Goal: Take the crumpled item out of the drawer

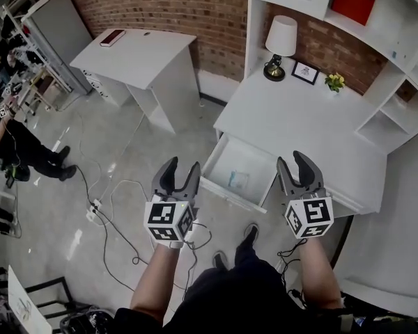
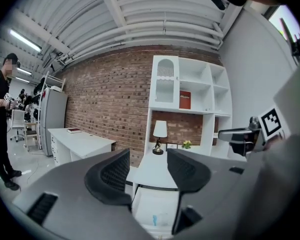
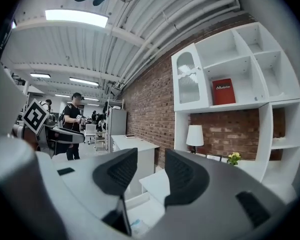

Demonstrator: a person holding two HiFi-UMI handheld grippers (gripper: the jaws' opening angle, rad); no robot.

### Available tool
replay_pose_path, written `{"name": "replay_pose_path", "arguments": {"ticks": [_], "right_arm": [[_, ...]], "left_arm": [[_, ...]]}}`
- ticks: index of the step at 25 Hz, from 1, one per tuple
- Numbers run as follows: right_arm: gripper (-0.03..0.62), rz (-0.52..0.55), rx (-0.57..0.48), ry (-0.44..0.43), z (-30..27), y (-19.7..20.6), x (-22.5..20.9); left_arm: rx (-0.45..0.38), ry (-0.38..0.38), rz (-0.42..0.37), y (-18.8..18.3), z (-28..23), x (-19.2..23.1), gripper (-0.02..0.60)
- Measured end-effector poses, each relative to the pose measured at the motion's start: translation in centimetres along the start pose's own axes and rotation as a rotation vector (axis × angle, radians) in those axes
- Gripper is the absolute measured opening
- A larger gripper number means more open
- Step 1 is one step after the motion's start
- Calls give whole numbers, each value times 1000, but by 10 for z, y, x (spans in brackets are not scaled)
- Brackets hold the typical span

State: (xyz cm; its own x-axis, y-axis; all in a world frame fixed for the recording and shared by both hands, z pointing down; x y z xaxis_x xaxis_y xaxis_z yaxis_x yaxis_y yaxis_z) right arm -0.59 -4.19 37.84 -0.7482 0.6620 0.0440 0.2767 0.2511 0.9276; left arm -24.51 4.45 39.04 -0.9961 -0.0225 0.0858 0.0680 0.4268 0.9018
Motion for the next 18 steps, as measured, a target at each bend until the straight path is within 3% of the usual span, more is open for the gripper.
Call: {"name": "replay_pose_path", "arguments": {"ticks": [9,14,18], "right_arm": [[169,-38,15,-95,-64,11,-63],[169,-71,43,-123,-87,21,-89],[169,-101,51,-132,-98,30,-103]], "left_arm": [[50,-25,-32,-16,-76,-32,216],[118,-7,-17,-9,-114,-44,215],[179,2,-62,2,-142,-53,216]]}}
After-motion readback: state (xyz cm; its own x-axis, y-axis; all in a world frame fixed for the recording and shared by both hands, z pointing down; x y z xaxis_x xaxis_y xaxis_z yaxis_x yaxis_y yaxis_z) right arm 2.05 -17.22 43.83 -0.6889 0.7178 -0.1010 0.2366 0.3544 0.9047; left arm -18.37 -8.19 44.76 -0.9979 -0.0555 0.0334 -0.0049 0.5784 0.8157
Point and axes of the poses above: the fingertips, and each gripper's own axes: z backward along the fingers, x to its left, y out of its underside, the point moved 1 cm from there along z, backward along the fingers, and after that the axes turned 13 degrees about x, right-handed, at the moved point
